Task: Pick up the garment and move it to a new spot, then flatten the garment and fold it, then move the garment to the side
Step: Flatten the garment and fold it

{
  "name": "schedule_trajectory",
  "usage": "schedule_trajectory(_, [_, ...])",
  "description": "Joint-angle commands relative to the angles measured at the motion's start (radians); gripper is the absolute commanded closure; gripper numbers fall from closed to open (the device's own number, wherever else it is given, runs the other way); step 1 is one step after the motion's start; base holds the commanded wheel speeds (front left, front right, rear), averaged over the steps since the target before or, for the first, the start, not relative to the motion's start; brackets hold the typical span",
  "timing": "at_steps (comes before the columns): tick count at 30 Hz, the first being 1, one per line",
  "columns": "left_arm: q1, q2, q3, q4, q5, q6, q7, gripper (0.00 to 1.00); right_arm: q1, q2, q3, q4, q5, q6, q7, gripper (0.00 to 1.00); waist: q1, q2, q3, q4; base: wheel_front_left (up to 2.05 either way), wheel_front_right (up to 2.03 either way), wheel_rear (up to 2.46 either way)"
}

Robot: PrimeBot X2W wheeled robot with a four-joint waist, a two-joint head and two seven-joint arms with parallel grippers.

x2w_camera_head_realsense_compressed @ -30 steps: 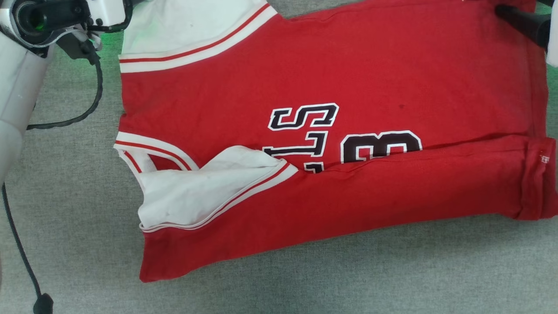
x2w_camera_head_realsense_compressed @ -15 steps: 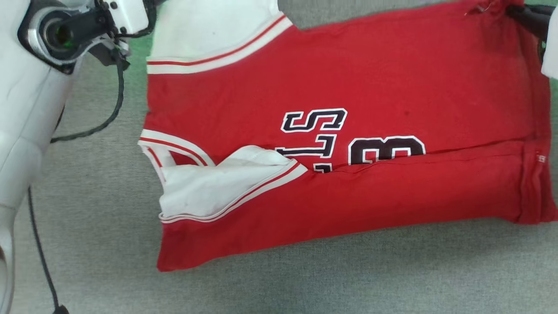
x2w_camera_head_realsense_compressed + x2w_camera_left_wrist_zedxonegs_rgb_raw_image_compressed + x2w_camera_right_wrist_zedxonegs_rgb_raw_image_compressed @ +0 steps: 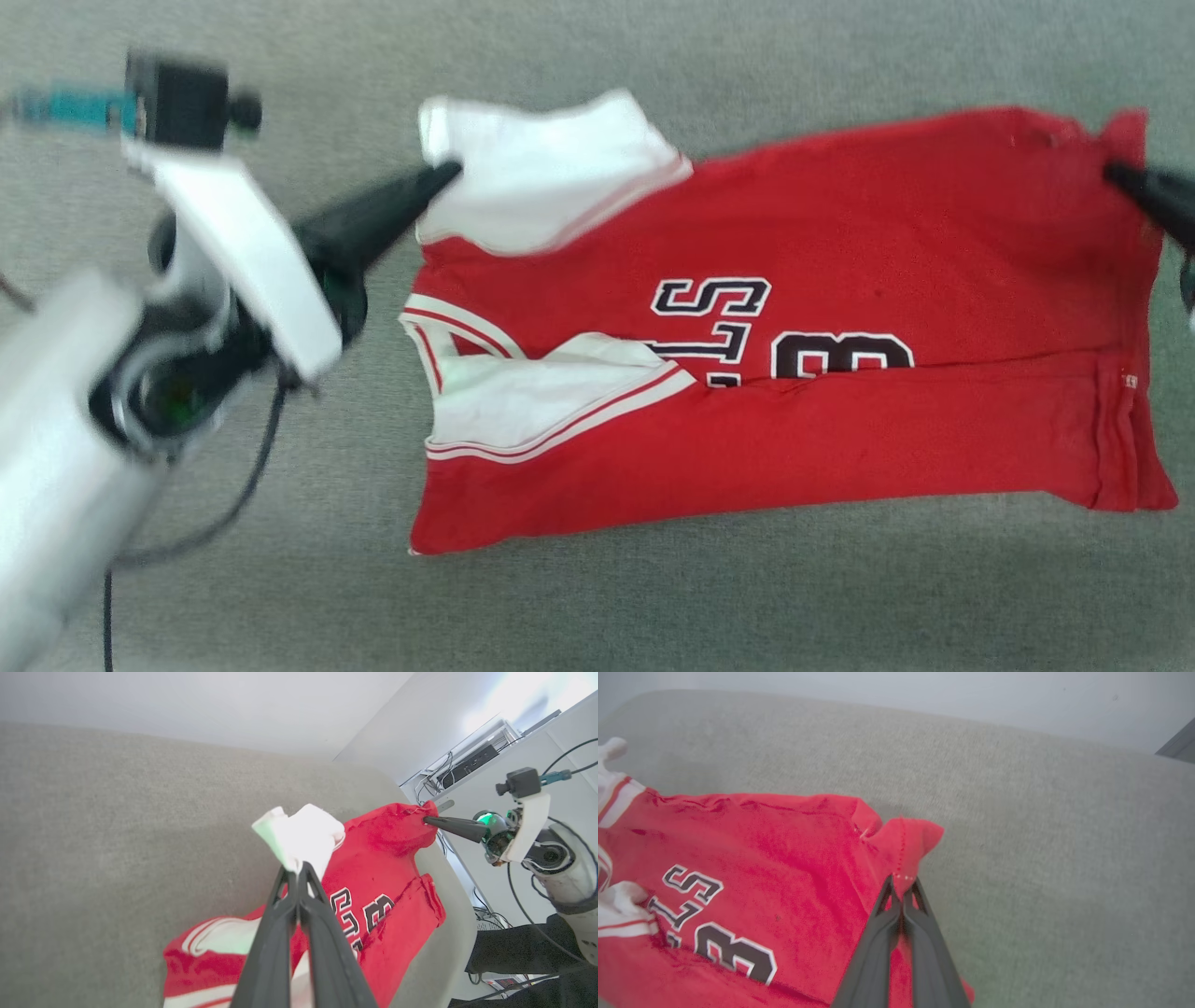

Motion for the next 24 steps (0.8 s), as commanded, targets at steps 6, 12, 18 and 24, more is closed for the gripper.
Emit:
schedule_trajectory(6, [0.249, 0.094, -0.006, -0.171, -0.01, 0.001, -0.186, 1.0, 0.262, -0.01, -0.141, -0.099, 0.005, 0.0, -0.045, 1.0, 0.0, 0.0, -0.051, 0.029, 0.0, 0.0, 0.0])
schedule_trajectory(12, [0.426, 0.134, -0.034, -0.266, 0.004, 0.001, -0.326, 1.0, 0.493, 0.024, -0.297, -0.201, -0.032, 0.0, -0.049, 1.0, 0.0, 0.0, -0.051, 0.05, 0.0, 0.0, 0.0])
schedule_trajectory(18, [0.517, 0.119, -0.069, -0.245, 0.021, 0.001, -0.41, 1.0, 0.606, 0.107, -0.39, -0.273, -0.107, 0.0, 0.0, 1.0, 0.0, 0.0, -0.027, 0.046, 0.0, 0.0, 0.0])
schedule_trajectory(24, [0.481, 0.045, -0.118, -0.106, 0.051, 0.001, -0.404, 1.0, 0.583, 0.177, -0.401, -0.225, -0.166, 0.0, 0.034, 1.0, 0.0, 0.0, -0.004, 0.05, 0.0, 0.0, 0.0])
